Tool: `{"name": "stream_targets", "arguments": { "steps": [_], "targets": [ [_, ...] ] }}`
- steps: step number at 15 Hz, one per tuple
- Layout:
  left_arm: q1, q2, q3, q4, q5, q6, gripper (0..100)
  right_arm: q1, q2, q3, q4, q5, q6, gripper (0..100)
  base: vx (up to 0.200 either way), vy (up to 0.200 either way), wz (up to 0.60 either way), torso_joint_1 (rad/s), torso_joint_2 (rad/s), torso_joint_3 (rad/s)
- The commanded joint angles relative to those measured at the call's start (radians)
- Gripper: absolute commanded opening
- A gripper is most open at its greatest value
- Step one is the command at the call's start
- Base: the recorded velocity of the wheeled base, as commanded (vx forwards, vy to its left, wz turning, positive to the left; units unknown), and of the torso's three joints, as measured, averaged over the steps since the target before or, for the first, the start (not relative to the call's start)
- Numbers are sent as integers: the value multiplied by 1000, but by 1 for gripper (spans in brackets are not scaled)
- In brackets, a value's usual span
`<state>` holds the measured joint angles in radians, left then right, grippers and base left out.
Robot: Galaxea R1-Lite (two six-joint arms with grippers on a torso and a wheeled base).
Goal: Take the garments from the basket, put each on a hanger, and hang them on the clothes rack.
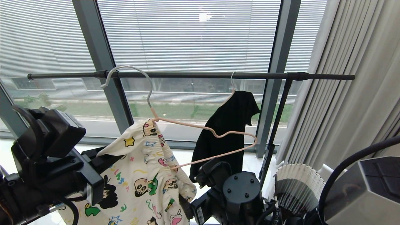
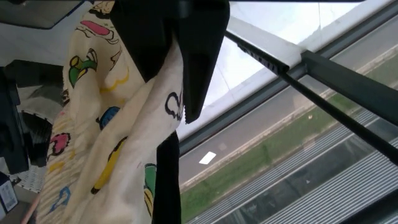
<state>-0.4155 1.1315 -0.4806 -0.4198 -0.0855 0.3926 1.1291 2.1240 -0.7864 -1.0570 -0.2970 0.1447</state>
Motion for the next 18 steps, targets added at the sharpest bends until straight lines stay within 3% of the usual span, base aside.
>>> {"name": "stream_targets", "arguments": {
  "steps": [1, 6, 9, 12, 18],
  "targets": [
    [32, 11, -10, -2, 3, -3, 0, -35, 14, 32, 0, -10, -42, 100, 0, 0, 0, 0, 0, 0],
    [67, 11, -7, -7, 3, -3, 0, -167, -7, 64, -54, -10, -143, 100, 0, 0, 0, 0, 0, 0],
    [103, 25, -7, -40, 3, -1, 0, -236, -33, 68, -54, -8, -158, 100, 0, 0, 0, 0, 0, 0],
    [124, 67, -4, -145, 3, 8, 0, -296, -55, 68, -54, -2, -168, 100, 0, 0, 0, 0, 0, 0],
    [126, 67, 19, -157, -16, 65, 0, -397, -84, 65, -52, 30, -168, 100, 0, 0, 0, 0, 0, 0]
  ]
}}
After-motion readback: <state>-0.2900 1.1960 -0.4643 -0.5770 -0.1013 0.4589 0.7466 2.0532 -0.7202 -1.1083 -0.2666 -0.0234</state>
